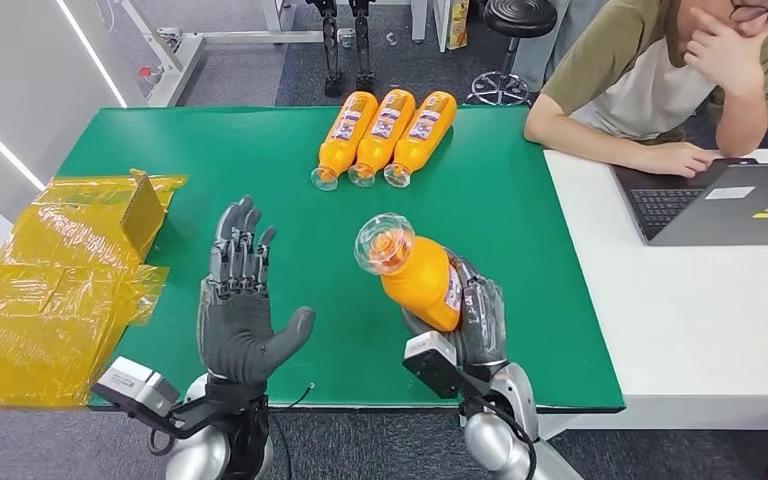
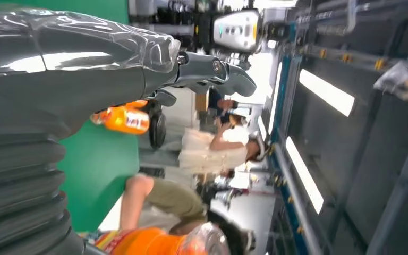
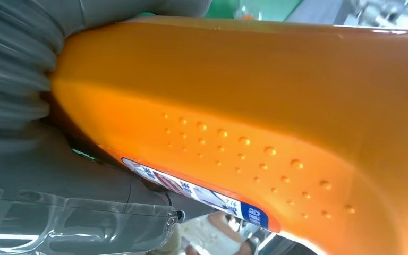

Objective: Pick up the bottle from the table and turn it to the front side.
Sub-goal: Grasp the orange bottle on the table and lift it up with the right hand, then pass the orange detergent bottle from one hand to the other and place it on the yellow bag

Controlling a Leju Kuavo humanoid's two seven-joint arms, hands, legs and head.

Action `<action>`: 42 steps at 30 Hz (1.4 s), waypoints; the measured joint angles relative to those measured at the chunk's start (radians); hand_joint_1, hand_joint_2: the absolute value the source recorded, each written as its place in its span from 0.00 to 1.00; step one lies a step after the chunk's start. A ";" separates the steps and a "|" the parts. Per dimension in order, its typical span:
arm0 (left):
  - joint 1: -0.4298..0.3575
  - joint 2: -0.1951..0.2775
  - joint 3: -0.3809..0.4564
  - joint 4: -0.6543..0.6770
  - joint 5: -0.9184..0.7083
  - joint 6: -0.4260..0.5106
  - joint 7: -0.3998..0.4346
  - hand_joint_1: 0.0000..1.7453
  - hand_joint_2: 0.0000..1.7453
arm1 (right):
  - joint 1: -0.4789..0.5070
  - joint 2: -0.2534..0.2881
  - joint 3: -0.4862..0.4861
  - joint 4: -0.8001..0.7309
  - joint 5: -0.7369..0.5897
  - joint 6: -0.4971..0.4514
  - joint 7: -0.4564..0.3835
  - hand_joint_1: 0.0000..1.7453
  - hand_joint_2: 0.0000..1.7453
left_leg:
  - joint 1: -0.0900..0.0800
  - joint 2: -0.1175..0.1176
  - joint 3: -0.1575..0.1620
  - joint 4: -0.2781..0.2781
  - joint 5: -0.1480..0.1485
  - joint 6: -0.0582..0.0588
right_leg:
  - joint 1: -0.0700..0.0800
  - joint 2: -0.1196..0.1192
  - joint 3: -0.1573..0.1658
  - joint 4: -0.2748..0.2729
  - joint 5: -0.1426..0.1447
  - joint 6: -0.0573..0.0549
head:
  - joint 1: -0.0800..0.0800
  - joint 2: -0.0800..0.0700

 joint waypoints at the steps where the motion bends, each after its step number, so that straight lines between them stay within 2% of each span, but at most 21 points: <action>1: -0.006 0.000 -0.005 0.013 -0.001 -0.019 -0.002 0.00 1.00 | 0.014 0.001 0.000 -0.015 0.006 0.013 0.001 1.00 1.00 | 0.000 0.000 0.000 0.000 0.000 0.000 | 0.000 0.000 0.000 0.000 0.000 0.000 | 0.000 0.000; 9: -0.048 -0.004 -0.027 0.070 -0.024 -0.155 0.000 0.00 1.00 | 0.074 0.001 0.002 -0.091 0.070 0.127 0.013 1.00 1.00 | 0.000 0.001 0.000 0.000 0.000 0.000 | 0.000 0.000 0.000 0.000 0.000 0.000 | 0.000 0.000; 24: -0.117 -0.021 -0.029 0.140 -0.037 -0.238 0.005 0.00 1.00 | 0.052 0.011 0.026 -0.135 0.127 0.297 0.030 1.00 1.00 | 0.000 0.001 0.000 0.000 0.000 0.000 | 0.000 0.000 0.000 0.000 0.000 0.000 | 0.000 0.000; 25: -0.121 -0.023 -0.029 0.144 -0.039 -0.241 0.005 0.22 1.00 | 0.046 0.014 0.026 -0.134 0.128 0.302 0.028 1.00 1.00 | 0.000 0.001 0.000 0.000 0.000 0.000 | 0.000 0.000 0.000 0.000 0.000 0.000 | 0.000 0.000; 28: -0.130 -0.028 -0.027 0.151 -0.043 -0.252 0.004 0.97 1.00 | 0.035 0.023 0.026 -0.131 0.133 0.313 0.024 1.00 1.00 | 0.000 0.001 0.000 0.000 0.000 0.000 | 0.000 0.000 0.000 0.000 0.000 0.000 | 0.000 0.000; 29: -0.133 -0.029 -0.027 0.153 -0.044 -0.255 0.004 1.00 1.00 | 0.033 0.026 0.026 -0.130 0.136 0.315 0.024 1.00 1.00 | 0.000 0.001 0.000 0.000 0.000 0.000 | 0.000 0.000 0.000 0.000 0.000 0.000 | 0.000 0.000; 39: -0.156 -0.048 -0.012 0.163 -0.045 -0.257 0.020 1.00 1.00 | 0.010 0.053 0.021 -0.126 0.159 0.334 0.050 1.00 1.00 | 0.000 0.001 0.000 0.000 0.000 0.000 | 0.000 0.000 0.000 0.000 0.000 0.000 | 0.000 0.000; 42: -0.157 -0.054 -0.002 0.163 -0.040 -0.251 0.024 1.00 1.00 | 0.005 0.060 0.019 -0.123 0.159 0.342 0.053 0.28 1.00 | 0.000 0.001 0.000 0.000 0.000 0.000 | 0.000 0.000 0.000 0.000 0.000 0.000 | 0.000 0.000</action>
